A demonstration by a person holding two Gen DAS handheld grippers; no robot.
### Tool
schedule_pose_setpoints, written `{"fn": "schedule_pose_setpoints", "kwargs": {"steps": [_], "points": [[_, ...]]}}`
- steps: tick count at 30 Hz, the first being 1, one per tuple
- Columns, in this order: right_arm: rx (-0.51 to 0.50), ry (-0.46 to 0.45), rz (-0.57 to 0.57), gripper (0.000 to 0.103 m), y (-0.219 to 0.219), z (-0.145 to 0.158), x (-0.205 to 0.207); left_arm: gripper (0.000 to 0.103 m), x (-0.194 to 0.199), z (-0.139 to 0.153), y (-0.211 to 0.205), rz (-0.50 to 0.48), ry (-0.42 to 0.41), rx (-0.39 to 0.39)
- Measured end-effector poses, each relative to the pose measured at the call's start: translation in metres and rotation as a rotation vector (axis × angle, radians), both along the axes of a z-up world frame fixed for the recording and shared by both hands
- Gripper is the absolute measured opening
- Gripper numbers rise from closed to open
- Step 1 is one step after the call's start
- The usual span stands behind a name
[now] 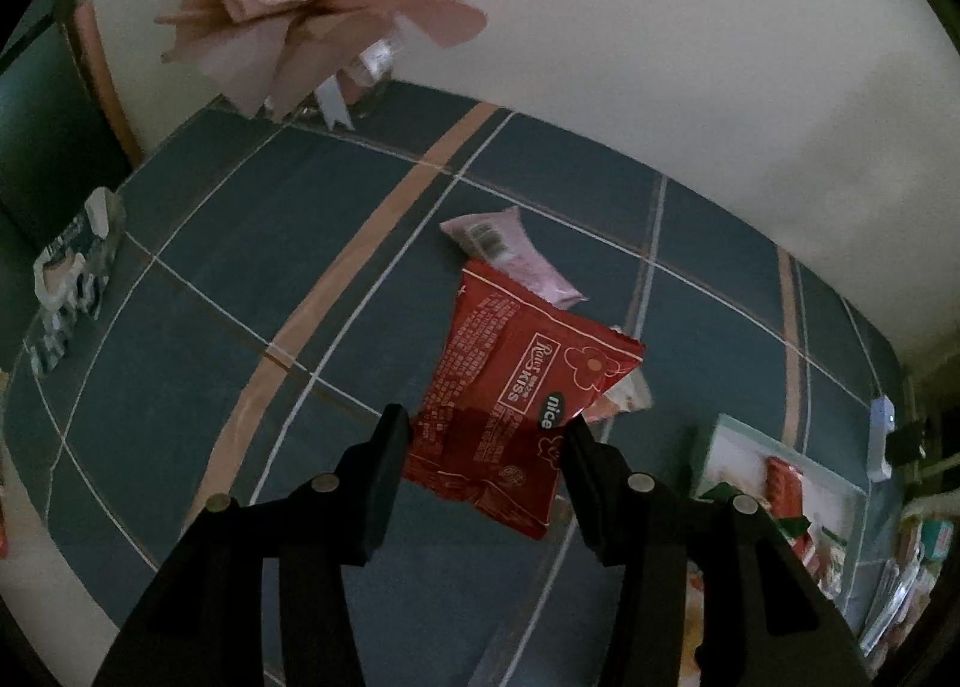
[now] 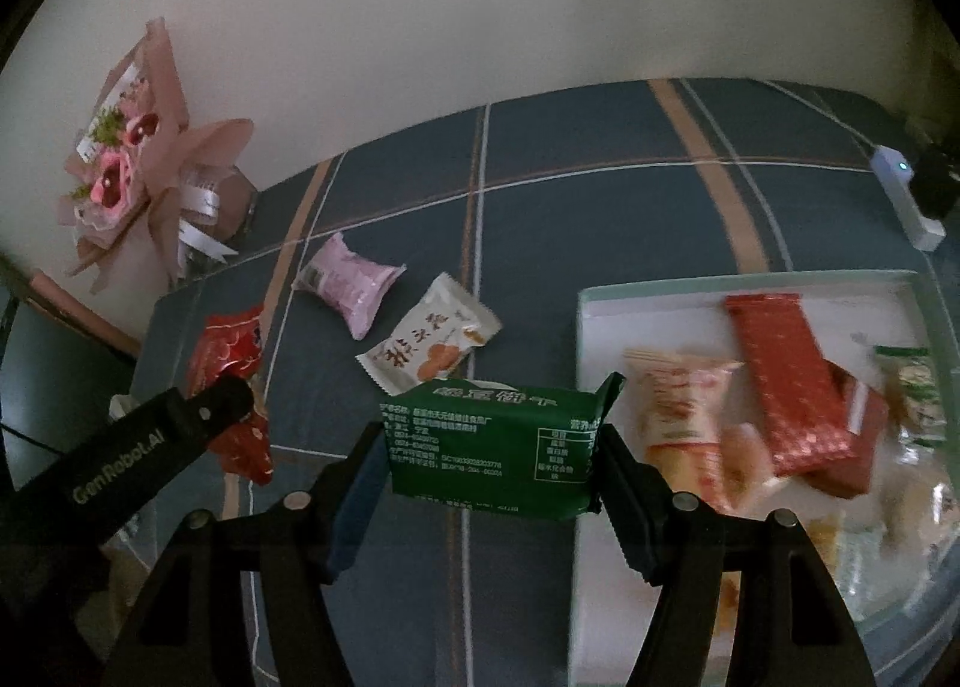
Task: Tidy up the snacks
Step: 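Carry the red bag with the left gripper while the right carries the green pack over the tray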
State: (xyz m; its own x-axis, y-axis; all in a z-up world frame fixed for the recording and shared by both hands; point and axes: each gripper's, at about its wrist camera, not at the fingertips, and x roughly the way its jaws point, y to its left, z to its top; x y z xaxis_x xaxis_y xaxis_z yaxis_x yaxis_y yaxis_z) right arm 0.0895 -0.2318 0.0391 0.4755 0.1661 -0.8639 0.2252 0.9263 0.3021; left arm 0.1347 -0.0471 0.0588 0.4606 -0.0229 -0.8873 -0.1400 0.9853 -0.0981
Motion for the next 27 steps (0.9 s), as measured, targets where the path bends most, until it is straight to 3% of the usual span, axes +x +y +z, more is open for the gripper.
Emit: {"fn": "schedule_pose_setpoints", "kwargs": {"steps": [11,27], "points": [[-0.034,0.006,-0.075,0.071,-0.046,0.020,-0.045,0.052,-0.039,0.007,-0.040,-0.095,-0.013,0.009],[-0.064,0.052,-0.185,0.071,-0.109,0.023,-0.101,0.052,-0.080,-0.014,-0.103,-0.234,0.084,-0.056]]}}
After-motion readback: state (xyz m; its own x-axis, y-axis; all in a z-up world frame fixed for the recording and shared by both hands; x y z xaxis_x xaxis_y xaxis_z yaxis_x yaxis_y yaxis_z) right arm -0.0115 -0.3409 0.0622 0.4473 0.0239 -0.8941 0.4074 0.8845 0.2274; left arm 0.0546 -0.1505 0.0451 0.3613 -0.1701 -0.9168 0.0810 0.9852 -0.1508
